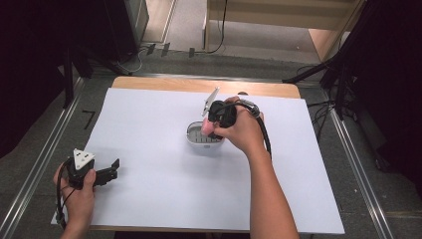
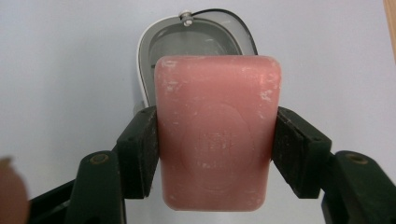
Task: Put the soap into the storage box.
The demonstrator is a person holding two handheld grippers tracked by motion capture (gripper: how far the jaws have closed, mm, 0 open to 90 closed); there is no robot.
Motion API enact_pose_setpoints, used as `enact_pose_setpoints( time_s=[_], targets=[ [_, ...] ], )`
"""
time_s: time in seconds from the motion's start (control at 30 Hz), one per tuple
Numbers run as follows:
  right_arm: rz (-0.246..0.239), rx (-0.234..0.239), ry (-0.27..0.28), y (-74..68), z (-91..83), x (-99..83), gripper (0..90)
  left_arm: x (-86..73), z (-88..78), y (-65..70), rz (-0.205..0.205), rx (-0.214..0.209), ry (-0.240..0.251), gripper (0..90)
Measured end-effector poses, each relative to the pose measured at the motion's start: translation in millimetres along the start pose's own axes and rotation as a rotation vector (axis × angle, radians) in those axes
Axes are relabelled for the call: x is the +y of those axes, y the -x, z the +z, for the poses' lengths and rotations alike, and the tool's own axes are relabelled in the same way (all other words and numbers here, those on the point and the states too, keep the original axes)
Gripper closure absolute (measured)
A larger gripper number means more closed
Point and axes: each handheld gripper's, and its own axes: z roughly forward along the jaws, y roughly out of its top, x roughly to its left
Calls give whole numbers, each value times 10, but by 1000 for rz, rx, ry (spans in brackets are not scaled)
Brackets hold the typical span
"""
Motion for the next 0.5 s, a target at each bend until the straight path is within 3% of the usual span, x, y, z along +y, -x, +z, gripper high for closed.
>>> enact_pose_setpoints(
  time_s=[0.5],
  targets=[
    [-36,18,-21,29,149,92,386,1,-1,-5,1,-3,-1,46]
  ],
)
